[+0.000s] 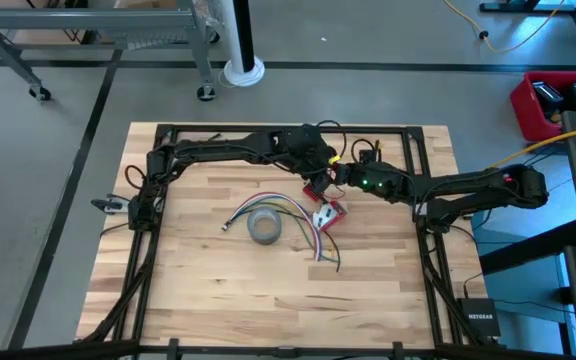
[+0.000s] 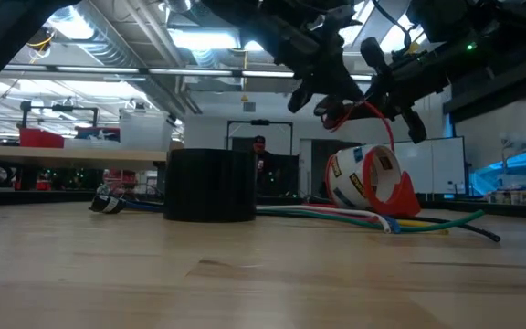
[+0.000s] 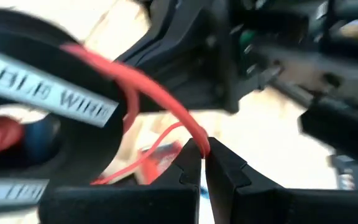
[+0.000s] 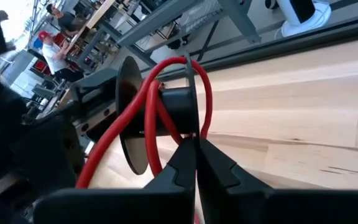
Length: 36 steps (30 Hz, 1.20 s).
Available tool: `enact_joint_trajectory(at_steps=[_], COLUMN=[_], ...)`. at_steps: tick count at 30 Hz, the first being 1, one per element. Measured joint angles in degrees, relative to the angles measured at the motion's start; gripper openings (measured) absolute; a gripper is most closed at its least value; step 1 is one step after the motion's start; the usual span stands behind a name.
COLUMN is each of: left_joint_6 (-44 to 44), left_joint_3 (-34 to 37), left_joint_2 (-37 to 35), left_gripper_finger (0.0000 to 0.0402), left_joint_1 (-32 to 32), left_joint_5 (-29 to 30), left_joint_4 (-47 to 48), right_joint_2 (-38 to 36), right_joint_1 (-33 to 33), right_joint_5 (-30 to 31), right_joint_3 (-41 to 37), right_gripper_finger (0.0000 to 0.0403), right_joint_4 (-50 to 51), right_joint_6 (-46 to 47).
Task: Coil cords
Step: Coil the red wire on the black spool
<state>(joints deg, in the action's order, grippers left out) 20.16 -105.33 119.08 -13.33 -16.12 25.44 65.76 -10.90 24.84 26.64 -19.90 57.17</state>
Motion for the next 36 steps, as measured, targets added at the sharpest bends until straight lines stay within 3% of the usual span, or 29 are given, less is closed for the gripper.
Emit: enact_joint_trajectory(at_steps=[5, 17, 36], left_joint_6=[-1.44, -2.14, -6.57], left_joint_3=[-1.06, -1.08, -1.06], left_joint_2=[-0.01, -0.01, -0.01], left_gripper_finger=[0.0, 0.0, 0.0], left_joint_1=[0.22, 0.02, 1.93], left_joint_5=[5.27, 13.83, 15.7], left_joint_4=[6.29, 4.02, 4.67], right_joint_2=[0.0, 0.0, -0.02], right_joint_1=[-0.02, -0.04, -0.02], right_joint_5=[0.24, -0.35, -1.97], right_joint_3=[-0.01, -0.01, -0.01], right_gripper_finger=[0.0003, 0.0003, 0.0003], right_joint_4=[0.37, 0.2, -4.0], right_joint_6=[0.02, 0.02, -1.43])
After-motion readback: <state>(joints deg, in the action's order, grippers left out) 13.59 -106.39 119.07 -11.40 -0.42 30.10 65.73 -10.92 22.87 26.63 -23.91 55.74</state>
